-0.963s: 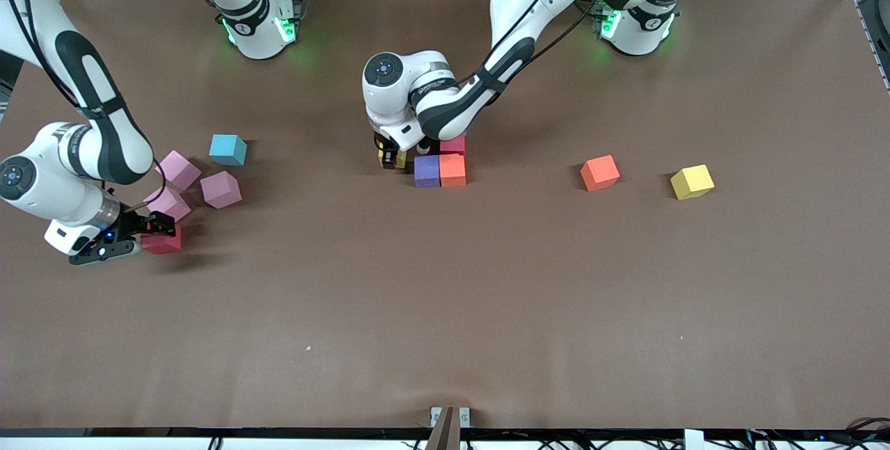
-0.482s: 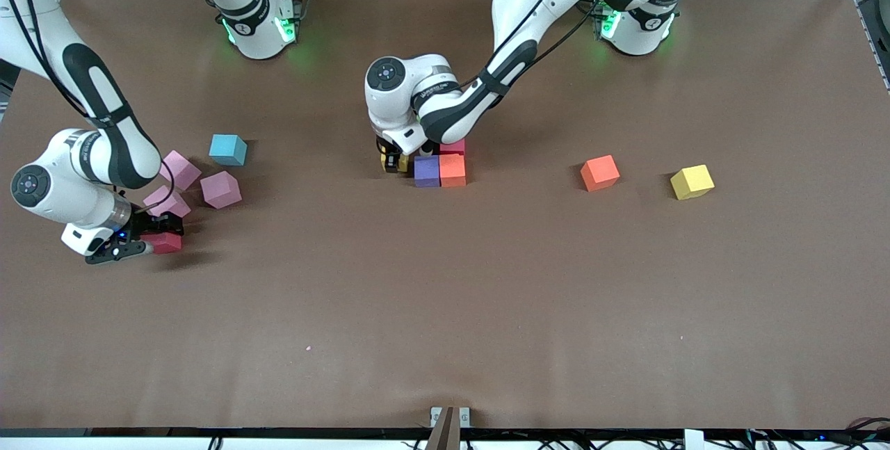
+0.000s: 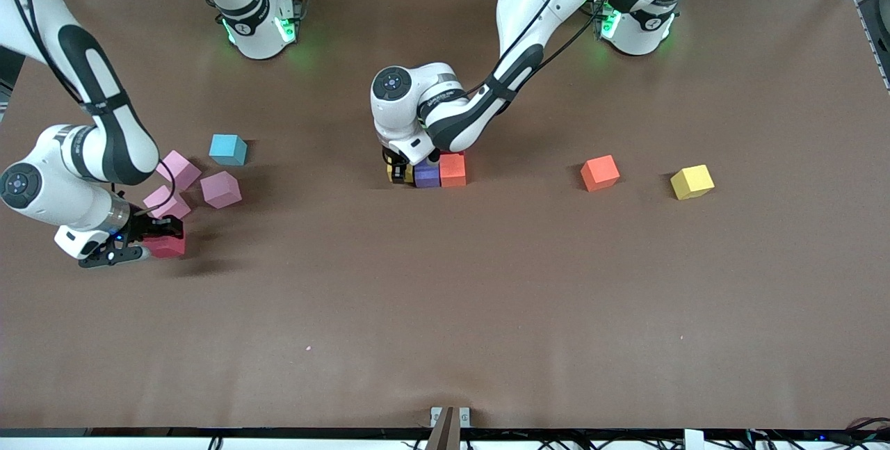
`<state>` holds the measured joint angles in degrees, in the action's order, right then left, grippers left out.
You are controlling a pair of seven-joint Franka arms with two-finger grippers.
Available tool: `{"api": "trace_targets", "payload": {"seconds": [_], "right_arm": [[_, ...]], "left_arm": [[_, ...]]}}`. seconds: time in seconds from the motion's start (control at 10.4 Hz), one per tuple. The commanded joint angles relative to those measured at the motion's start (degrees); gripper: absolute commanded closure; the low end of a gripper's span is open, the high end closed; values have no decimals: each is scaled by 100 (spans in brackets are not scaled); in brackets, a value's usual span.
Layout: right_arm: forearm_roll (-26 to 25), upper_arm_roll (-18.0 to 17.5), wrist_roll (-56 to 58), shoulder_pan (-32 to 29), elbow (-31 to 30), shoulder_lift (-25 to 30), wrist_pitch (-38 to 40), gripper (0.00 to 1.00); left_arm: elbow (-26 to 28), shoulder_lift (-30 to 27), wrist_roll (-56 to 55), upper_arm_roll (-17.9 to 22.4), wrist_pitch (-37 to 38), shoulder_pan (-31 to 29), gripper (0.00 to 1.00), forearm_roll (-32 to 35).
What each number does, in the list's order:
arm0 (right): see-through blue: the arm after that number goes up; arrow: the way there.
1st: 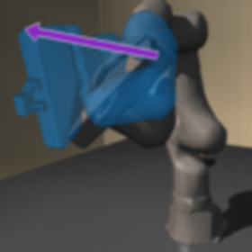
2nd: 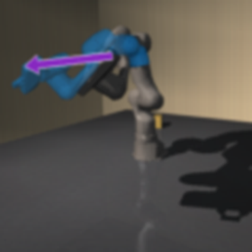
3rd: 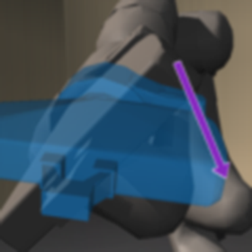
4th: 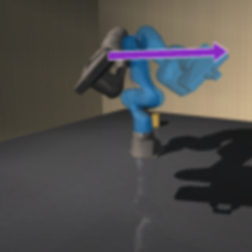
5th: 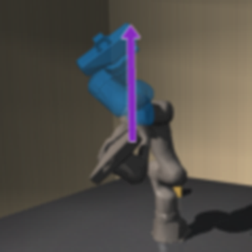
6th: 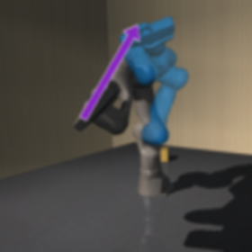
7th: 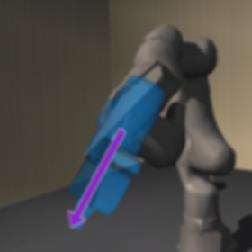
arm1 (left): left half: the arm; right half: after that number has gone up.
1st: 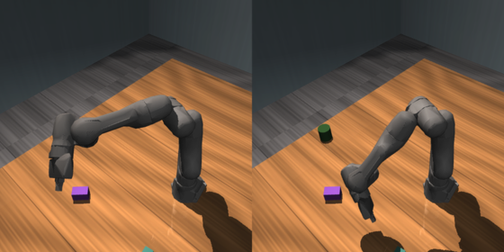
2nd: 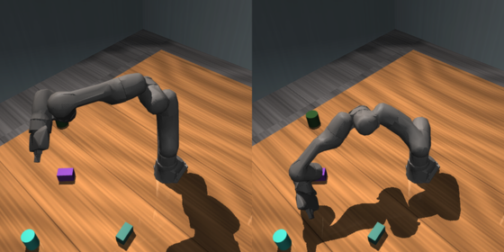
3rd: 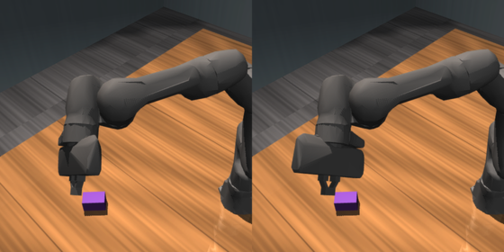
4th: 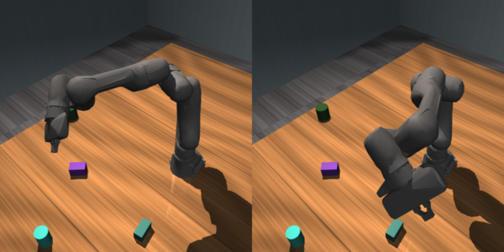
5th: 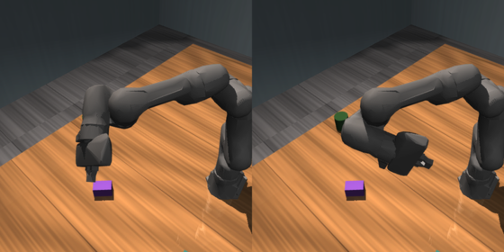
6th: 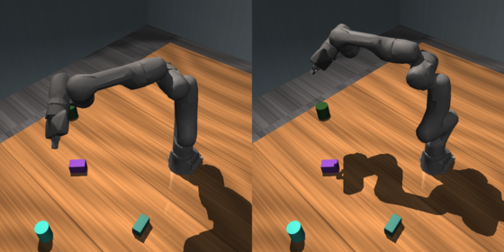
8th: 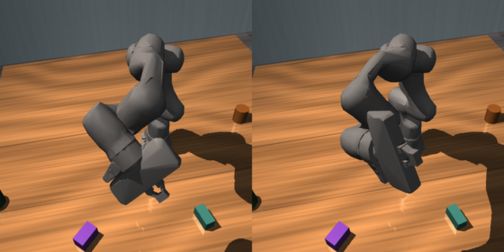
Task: Form number 2 with 11 blocks
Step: 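Grasp the pink cube with the right gripper while the left gripper withdraws, then carry pink to the shape with the right gripper while the left gripper reaches orange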
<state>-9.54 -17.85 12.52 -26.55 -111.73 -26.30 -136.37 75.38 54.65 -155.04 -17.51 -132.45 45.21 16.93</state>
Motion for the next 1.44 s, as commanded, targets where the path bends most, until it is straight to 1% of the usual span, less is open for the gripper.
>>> {"api": "trace_targets", "payload": {"seconds": [0.0,0.1,0.19,0.29,0.48,0.58,0.87,0.96,1.06,1.16,1.35], "right_arm": [[-66,-367,-398,-70,-68,265,102,65],[-57,-499,-634,-27,-7,274,207,65],[-57,-552,-985,78,46,300,373,66],[-57,-596,-1197,140,55,344,435,67],[-57,-623,-1497,237,64,362,436,68],[-57,-693,-1646,264,81,362,436,68],[56,-1105,-2287,351,47,441,454,69],[57,-1141,-2585,604,38,528,567,69],[57,-1142,-3162,1024,72,573,768,69],[57,-1133,-3620,1438,73,573,735,69],[66,-1133,-4569,2264,90,556,691,69]], "left_arm": [[-33,-16,26,55,9,58,45,-41],[-24,-16,52,55,9,67,38,-41],[-24,-34,53,55,9,67,6,-41],[-24,-77,61,55,18,67,0,-23],[-24,-305,88,29,192,50,0,3],[-24,-419,158,-15,472,41,0,-6],[-24,-902,281,-6,1123,-47,0,-67],[11,-1069,403,-15,1325,-265,0,-76],[55,-1236,526,-59,1589,-519,0,-85],[264,-1490,684,-146,1704,-861,0,-120],[852,-2053,1175,-505,1697,-1765,0,-120]]}}
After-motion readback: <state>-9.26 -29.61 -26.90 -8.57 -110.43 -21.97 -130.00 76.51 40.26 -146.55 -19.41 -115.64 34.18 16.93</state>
